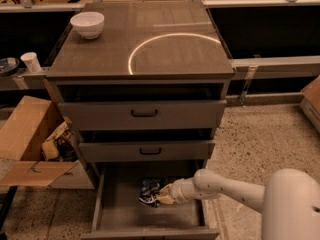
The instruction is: Pick blue chip bag from bottom drawer and place on counter
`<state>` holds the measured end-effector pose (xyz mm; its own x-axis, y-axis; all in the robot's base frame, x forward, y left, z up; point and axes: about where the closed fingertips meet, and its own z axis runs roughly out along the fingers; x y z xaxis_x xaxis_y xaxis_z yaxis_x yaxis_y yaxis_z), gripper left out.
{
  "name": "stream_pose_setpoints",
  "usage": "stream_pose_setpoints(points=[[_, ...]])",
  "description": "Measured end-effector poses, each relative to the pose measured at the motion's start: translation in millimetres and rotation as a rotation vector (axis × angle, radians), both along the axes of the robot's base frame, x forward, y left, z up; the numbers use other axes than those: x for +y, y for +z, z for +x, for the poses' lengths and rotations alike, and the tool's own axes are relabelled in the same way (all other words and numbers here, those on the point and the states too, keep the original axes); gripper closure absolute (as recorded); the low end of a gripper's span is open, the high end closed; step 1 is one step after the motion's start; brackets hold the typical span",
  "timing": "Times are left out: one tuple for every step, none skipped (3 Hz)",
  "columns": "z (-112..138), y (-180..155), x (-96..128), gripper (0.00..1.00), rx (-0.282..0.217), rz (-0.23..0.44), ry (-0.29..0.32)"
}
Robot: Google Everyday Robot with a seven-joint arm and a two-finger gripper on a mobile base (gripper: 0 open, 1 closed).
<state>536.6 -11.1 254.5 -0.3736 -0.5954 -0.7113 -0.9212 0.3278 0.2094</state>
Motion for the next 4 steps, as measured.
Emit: stream_pose_setpoints(points=[[-18.5, 57.4, -36.7, 1.0, -0.097, 0.086, 0.022], [-26.2, 58.6, -69.3, 1.0, -0.111, 0.088, -0.025], [-25.9, 58.3, -66.5, 1.0, -0.109, 0.088, -0.023], [-31.9, 94.1, -51.4, 1.0, -0.178, 0.115, 0.055]])
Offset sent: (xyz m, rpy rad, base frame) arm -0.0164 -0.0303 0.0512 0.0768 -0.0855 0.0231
